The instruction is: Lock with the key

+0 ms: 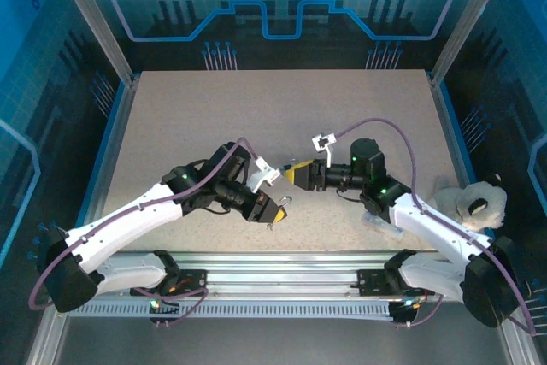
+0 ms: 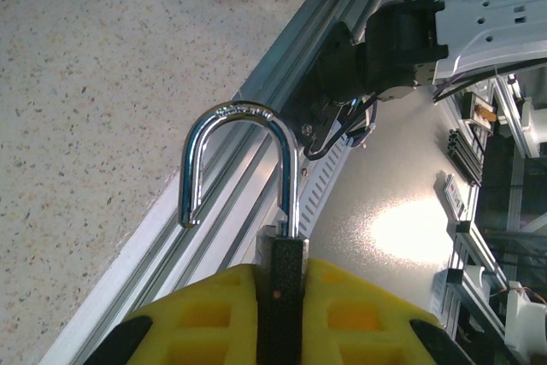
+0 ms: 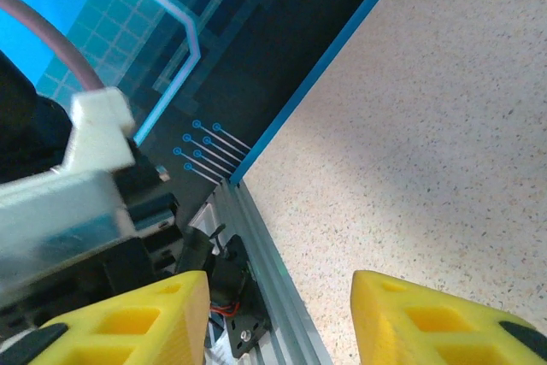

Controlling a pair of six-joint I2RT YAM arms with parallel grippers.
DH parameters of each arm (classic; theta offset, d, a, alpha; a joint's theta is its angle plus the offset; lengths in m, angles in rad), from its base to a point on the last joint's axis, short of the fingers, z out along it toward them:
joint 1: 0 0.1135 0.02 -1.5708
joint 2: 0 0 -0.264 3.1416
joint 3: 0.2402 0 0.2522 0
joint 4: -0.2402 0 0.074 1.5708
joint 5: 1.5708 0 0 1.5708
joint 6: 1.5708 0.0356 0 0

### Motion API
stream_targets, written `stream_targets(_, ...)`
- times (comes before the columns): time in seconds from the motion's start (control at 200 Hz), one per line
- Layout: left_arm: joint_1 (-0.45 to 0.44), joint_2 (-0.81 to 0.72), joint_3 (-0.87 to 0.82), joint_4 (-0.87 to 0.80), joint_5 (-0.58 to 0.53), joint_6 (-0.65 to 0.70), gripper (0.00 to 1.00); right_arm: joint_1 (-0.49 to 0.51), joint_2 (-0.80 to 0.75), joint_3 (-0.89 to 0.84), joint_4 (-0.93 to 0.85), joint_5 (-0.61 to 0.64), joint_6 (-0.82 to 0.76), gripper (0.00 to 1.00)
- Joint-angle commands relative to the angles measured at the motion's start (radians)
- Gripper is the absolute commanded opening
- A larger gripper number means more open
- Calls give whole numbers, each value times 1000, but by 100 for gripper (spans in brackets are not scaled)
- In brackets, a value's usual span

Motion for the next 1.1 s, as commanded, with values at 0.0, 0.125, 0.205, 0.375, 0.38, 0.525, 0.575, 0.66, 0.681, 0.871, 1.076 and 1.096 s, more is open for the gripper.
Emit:
stream_targets(0.0,25,8,30,-2,74,35,0,24,15,-26,87,-49,-9,45)
stream_targets(0.125,42,6,20,23,107,25,0,50,12,-40,130,-55,-18,45)
stream_targets(0.205,54,0,16,30,113,23,0,66,8,-46,148,-51,-28,45)
stream_targets(0.375,85,-6,1,54,136,11,0,93,16,-47,161,-57,-40,45)
stream_targets(0.38,84,-6,0,55,136,11,0,94,17,-46,163,-57,-40,45)
stream_targets(0.525,96,-11,-8,69,142,-1,0,106,26,-59,211,-87,-24,43)
stream_targets(0.575,100,-13,-12,76,144,-3,0,107,24,-61,211,-87,-25,41)
stream_targets(0.66,111,-18,-20,80,147,-5,0,107,15,-65,209,-82,-29,39)
stream_targets(0.681,112,-19,-21,80,147,-6,0,107,14,-66,211,-84,-29,38)
stream_targets(0.871,132,-31,-36,91,145,-9,0,107,5,-72,211,-93,-32,35)
stream_targets(1.076,147,-36,-44,106,159,-20,0,107,-10,-84,238,-114,-32,32)
stream_targets(1.096,148,-35,-46,106,159,-20,0,107,-13,-86,235,-112,-35,32)
